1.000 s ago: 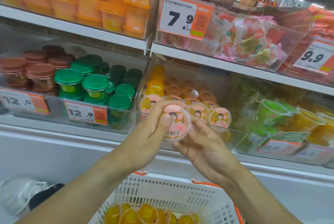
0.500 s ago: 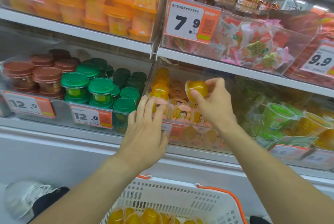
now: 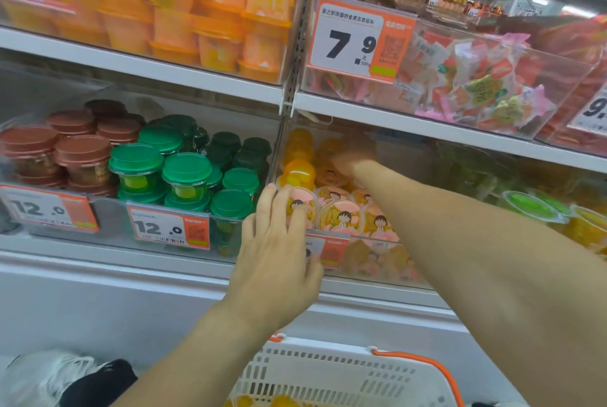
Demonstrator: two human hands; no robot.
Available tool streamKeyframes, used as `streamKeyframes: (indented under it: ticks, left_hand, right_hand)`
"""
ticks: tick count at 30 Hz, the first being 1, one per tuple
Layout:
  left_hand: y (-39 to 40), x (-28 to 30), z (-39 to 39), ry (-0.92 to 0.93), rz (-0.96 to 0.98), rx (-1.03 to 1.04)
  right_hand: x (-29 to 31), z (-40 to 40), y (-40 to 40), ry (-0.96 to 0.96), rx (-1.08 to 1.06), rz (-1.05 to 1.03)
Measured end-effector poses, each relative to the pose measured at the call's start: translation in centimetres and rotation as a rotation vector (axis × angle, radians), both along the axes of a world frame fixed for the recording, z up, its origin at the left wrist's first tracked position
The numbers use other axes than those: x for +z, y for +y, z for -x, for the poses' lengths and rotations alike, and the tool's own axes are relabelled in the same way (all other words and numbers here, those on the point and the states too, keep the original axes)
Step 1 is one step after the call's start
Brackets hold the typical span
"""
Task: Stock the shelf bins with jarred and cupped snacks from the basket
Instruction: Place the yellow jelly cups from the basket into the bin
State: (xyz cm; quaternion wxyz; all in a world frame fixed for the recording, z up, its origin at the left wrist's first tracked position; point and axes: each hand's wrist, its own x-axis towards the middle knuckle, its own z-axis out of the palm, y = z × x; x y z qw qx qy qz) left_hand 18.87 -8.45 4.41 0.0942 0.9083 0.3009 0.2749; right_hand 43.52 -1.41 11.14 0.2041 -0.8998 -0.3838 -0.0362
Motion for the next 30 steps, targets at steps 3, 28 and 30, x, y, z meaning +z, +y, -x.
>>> streamKeyframes:
  ticks: [3, 28, 30]
  left_hand:
    - [0.0, 0.0, -0.1, -0.006, 0.009, 0.002]
    - [-6.1, -5.9, 2.0, 0.115, 0.331, -0.123]
    - [-7.1, -10.2, 2.5, 0.469, 0.451, -0.145]
  right_hand:
    - [-0.1, 0.0, 0.6, -0.065, -0.024, 0.042]
    - [-17.8, 15.6, -27.1, -0.133, 0.613, -0.203]
    - [-22.8, 16.4, -29.1, 0.086, 0.551, 0.012]
